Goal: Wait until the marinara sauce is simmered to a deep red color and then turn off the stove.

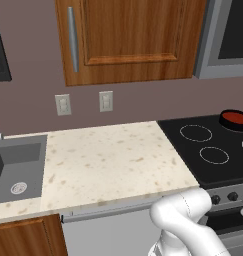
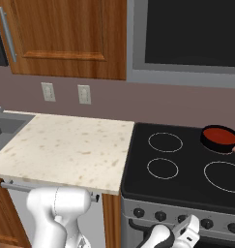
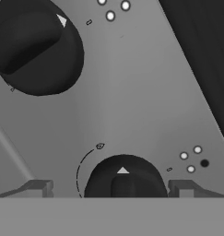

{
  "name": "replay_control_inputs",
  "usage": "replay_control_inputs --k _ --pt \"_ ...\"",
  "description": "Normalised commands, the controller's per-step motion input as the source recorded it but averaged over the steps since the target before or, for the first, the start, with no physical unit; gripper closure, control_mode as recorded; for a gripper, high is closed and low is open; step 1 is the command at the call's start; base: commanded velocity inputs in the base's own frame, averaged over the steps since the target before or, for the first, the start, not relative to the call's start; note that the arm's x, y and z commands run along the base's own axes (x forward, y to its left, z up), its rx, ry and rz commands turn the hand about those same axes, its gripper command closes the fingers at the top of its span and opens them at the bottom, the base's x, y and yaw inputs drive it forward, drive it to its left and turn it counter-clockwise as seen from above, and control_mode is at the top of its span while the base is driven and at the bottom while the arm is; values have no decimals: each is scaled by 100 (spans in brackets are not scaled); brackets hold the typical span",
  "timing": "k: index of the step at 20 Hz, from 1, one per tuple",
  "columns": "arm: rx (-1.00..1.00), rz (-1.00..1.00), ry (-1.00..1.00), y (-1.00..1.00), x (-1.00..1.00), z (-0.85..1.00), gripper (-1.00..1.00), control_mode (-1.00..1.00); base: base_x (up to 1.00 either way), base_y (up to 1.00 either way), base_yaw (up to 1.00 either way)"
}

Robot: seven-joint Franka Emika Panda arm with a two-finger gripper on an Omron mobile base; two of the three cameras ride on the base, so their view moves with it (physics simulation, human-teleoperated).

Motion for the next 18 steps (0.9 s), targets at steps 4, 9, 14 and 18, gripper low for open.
replay_control_inputs --k 4,9,14,18 --pt "0 0 0 0 0 0 -100 -100 0 0 0" --pt "0 0 0 0 0 0 -100 -100 0 0 0" --pt "0 0 0 0 0 0 -100 -100 0 0 0" --pt "0 0 0 0 0 0 -100 -100 0 0 0"
